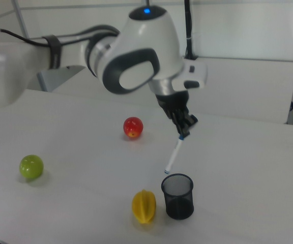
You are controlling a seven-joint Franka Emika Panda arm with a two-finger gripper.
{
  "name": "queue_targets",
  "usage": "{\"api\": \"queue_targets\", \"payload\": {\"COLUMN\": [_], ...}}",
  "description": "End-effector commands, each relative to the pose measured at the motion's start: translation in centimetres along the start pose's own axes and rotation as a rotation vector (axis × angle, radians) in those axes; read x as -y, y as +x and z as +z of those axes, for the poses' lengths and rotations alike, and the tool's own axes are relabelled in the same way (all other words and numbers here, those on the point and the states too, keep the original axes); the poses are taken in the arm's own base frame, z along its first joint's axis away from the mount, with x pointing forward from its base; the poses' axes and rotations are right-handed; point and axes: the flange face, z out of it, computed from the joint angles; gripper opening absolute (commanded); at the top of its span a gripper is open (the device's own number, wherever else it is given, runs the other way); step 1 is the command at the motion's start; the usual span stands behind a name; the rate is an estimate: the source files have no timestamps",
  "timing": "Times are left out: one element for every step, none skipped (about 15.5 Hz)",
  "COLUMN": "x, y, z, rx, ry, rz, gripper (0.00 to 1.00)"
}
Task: Take marker pen
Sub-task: 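Lift the marker up out of the pen cup, then carry the marker away from the cup and lower it to the table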
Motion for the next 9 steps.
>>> {"api": "queue_targets", "payload": {"x": [3.1, 4.4, 5.5, 7.2, 9.0, 10.6, 12.7, 14.9, 17.0], "y": [-2.1, -2.8, -3.6, -4.6, -5.5, -6.3, -7.1, -8.0, -8.8], "z": [-5.8, -6.3, -6.5, -6.6, -6.4, -6.1, -5.8, -5.3, -5.0], "rx": [0.061, 0.099, 0.142, 0.19, 0.241, 0.285, 0.321, 0.354, 0.379], "ry": [0.06, 0.067, 0.071, 0.076, 0.077, 0.072, 0.065, 0.053, 0.037], "rz": [-0.039, -0.063, -0.085, -0.109, -0.122, -0.13, -0.147, -0.168, -0.188], "gripper": [0.08, 0.08, 0.08, 0.08, 0.08, 0.08, 0.08, 0.08, 0.08]}}
